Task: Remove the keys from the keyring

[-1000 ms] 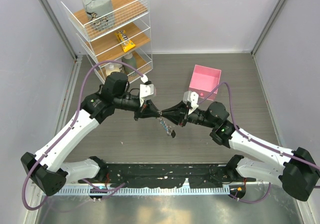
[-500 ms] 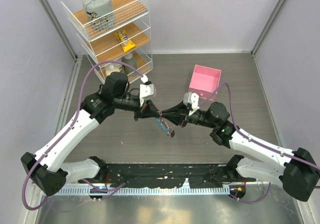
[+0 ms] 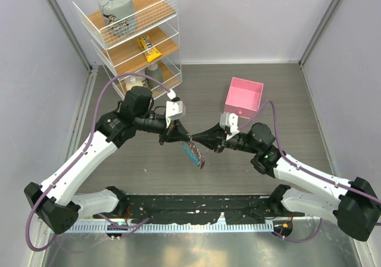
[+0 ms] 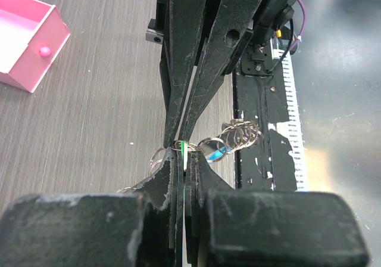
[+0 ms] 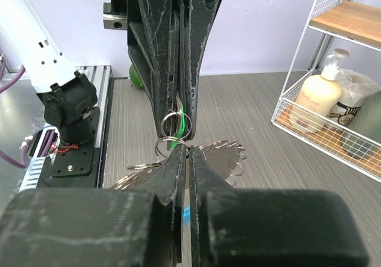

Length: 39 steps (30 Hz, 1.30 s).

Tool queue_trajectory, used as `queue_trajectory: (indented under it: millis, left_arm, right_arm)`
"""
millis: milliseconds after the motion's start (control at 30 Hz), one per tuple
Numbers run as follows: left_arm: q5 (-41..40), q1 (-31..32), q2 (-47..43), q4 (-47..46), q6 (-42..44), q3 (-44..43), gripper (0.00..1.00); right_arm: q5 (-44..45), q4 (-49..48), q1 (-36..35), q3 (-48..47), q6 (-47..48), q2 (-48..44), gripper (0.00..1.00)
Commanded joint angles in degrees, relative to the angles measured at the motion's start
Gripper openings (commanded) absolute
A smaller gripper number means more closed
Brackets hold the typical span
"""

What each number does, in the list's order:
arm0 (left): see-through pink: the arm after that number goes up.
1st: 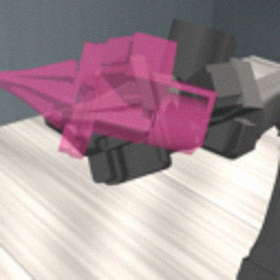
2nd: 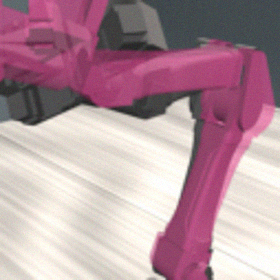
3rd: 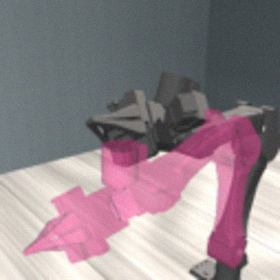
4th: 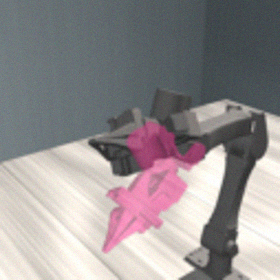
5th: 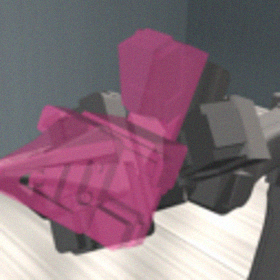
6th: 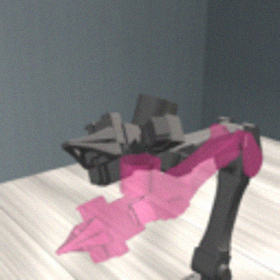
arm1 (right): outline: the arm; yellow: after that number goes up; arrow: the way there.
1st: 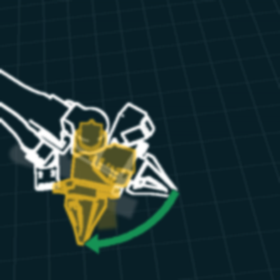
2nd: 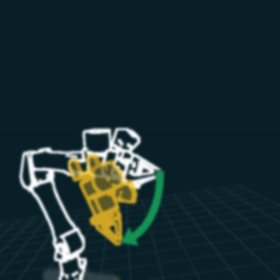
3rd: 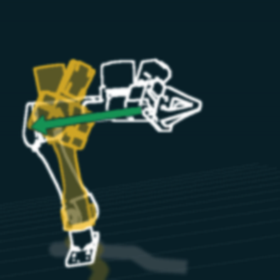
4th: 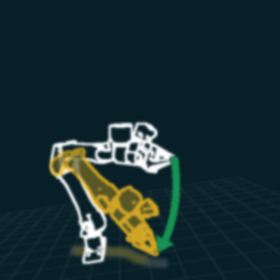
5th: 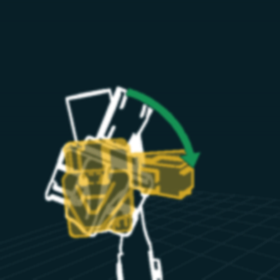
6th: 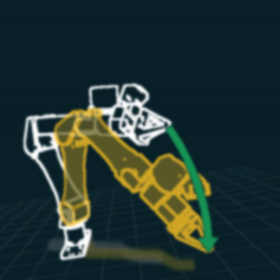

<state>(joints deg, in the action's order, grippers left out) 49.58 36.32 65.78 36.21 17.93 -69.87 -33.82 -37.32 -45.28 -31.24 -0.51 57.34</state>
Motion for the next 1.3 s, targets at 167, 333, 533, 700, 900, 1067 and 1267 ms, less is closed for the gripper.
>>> queue_trajectory:
  millis: [167,333,533,700,900,1067,1267]
  left_arm:
    - [0.5,-0.3,-0.3,-1.6,-3.2,-3.6,0.0]
    - [0.2,-1.2,2.7,1.8,-6.0,-6.6,0.0]
    - [0.8,-1.6,4.4,2.6,-8.0,-7.0,0.0]
    - [0.6,-2.2,4.7,2.6,-7.7,-6.7,0.0]
    - [0.6,-2.2,0.5,-0.6,-3.6,-2.9,0.0]
    - [1.0,-2.2,-1.2,-0.3,-1.9,-2.2,0.0]
    - [2.2,-2.3,-2.1,-1.3,-1.7,-1.1,0.0]
  right_arm:
    - [0.8,3.4,-3.4,-1.1,8.5,-3.3,0.05]
    - [7.8,8.7,-7.7,-2.0,18.0,-4.8,0.05]
    - [17.5,7.6,-12.9,1.0,29.3,-7.1,0.05]
    - [24.8,7.5,-16.1,2.2,35.4,-7.9,0.27]
    - [27.9,11.3,-15.9,-0.9,25.6,-7.2,0.37]
    - [23.5,8.2,-12.8,-0.2,17.8,-6.8,0.32]
    - [16.2,4.6,-7.7,-0.9,9.0,-5.7,0.28]
